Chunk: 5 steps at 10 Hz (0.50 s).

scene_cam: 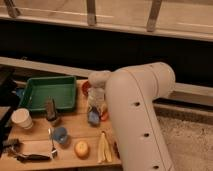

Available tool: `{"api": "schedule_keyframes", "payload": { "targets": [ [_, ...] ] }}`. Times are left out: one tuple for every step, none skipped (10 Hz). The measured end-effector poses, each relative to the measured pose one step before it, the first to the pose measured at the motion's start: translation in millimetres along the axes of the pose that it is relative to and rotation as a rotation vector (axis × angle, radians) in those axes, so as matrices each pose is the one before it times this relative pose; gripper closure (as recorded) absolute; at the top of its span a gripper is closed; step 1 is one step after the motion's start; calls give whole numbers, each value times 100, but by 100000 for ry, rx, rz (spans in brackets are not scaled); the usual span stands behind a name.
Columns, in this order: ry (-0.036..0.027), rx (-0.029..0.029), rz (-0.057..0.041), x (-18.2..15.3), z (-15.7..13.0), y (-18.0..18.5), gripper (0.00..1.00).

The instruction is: Place sponge in purple bowl

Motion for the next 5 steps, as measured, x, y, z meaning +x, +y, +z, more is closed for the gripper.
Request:
{"api": "schedule_keyframes", "payload": {
  "targets": [
    [-69, 303, -303, -21, -158, -78, 81],
    [-156, 117, -323, -14, -130, 8, 95],
    [-125, -154, -69, -3, -1, 81, 98],
    [-937, -1356, -366, 181, -441, 112, 100],
    [-3592, -3346, -203, 249, -1537, -248, 100]
  ]
}}
